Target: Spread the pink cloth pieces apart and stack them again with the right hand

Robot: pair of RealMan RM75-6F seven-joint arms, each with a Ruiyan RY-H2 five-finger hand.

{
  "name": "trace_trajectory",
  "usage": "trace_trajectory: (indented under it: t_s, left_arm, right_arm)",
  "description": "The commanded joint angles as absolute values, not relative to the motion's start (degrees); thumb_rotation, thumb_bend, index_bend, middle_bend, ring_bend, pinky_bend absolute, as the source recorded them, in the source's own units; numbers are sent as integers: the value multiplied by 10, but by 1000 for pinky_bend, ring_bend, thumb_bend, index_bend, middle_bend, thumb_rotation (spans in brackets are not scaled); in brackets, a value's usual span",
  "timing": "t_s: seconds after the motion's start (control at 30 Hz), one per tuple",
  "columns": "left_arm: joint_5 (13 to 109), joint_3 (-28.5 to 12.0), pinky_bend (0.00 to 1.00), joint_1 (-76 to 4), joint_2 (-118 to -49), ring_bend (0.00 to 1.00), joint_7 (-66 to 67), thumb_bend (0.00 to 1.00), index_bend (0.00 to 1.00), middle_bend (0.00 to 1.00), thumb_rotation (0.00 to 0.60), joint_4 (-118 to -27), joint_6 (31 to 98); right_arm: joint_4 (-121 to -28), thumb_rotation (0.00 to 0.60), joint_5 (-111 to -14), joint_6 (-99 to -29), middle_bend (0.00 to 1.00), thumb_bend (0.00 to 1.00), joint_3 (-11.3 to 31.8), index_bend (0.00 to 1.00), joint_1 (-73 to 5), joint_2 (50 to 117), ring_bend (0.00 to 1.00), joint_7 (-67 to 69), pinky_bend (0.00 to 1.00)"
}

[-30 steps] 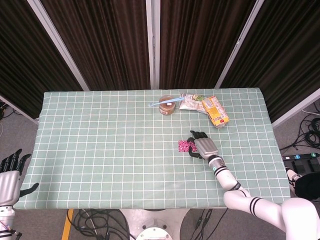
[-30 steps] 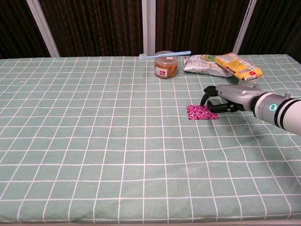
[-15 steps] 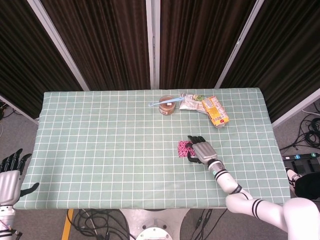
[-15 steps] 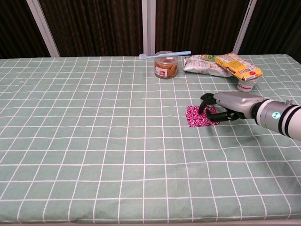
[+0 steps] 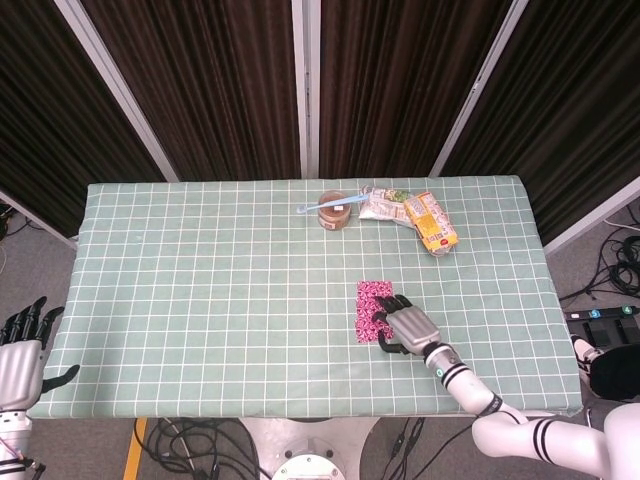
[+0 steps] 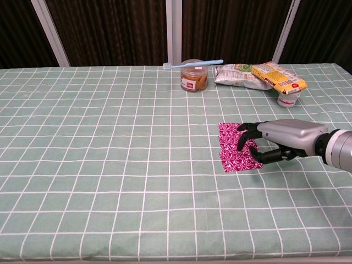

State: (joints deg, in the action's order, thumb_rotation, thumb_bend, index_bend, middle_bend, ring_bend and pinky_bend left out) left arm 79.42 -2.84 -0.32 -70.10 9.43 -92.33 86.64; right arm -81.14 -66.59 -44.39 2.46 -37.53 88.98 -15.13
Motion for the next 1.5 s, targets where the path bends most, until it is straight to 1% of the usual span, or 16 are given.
trace_trajectory:
  t_s: [0.03, 0.07, 0.4, 0.83, 1.13, 1.5]
  left_arm:
    - [795, -28, 127, -3, -702, 106, 93, 163, 225, 146, 600, -923, 868]
    - [795, -28, 127, -2, -702, 106, 93, 163, 225, 146, 600, -922, 868]
    - [793, -27, 126, 1, -702, 106, 88, 163, 225, 146, 600, -919, 869]
    - [792, -26, 127, 5, -706, 106, 81, 163, 225, 146, 600, -911, 870]
    - [792, -26, 126, 7, -706, 106, 82, 162, 225, 146, 600, -910, 871]
    - [794, -27, 126, 5, -708, 106, 82, 162, 225, 145, 600, -908, 868]
  right_arm:
    - [-808, 150, -661, -451, 0, 617, 32, 265, -376, 889, 0, -155, 0]
    - [-804, 158, -659, -452, 0, 615, 35, 265, -378, 891, 0, -157, 0]
    - [-751, 160, -643, -442, 0, 607, 55, 265, -402, 940, 0, -161, 0]
    - [-728, 156, -635, -437, 0, 603, 53, 264, -417, 977, 0, -180, 0]
    - [-725, 158, -632, -441, 0, 603, 39, 265, -409, 969, 0, -190, 0]
    - [-744, 154, -638, -457, 0, 604, 8, 267, -378, 917, 0, -194, 0]
